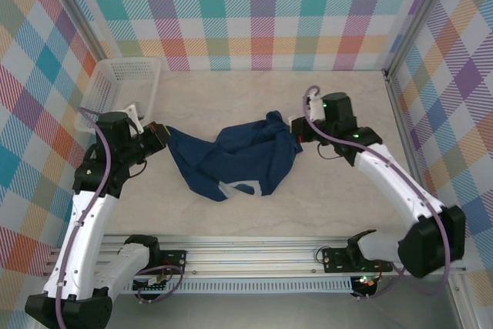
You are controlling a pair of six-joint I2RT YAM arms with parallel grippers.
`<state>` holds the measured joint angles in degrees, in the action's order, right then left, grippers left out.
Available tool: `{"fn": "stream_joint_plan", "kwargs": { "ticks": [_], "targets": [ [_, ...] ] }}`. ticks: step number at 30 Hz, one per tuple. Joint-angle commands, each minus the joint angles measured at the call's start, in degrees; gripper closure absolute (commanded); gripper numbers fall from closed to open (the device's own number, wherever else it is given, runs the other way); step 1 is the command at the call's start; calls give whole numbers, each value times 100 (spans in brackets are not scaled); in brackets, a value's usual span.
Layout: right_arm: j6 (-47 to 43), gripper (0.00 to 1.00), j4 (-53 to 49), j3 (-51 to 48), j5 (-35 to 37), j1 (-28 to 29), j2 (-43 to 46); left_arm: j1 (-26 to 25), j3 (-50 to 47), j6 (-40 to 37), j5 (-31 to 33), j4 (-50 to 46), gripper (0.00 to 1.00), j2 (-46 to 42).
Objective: Fold the inside-out t-shirt
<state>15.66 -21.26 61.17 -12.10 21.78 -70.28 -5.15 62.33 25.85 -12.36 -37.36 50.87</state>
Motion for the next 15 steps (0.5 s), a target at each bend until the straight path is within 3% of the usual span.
{"fn": "stream_joint_plan", "kwargs": {
  "ticks": [1, 5, 9, 13, 15],
  "targets": [
    [52, 100, -10, -11, -519, -321, 247, 242, 533, -36, -126, 147, 100, 96],
    [181, 100, -166, 73, -402, -793, 609, 701, 1013, -53, -250, 36, 100, 217],
    [417, 100, -637, -180, 161, -917, 859, 1200, 1246, -106, -402, -175, 100, 196],
    [883, 100, -762, -1244, 517, -912, 965, 1318, 727, -122, -564, -325, 100, 56],
    [1189, 93, -639, -1884, 378, -851, 883, 1323, 214, -141, -742, -368, 100, -48]
  ]
}}
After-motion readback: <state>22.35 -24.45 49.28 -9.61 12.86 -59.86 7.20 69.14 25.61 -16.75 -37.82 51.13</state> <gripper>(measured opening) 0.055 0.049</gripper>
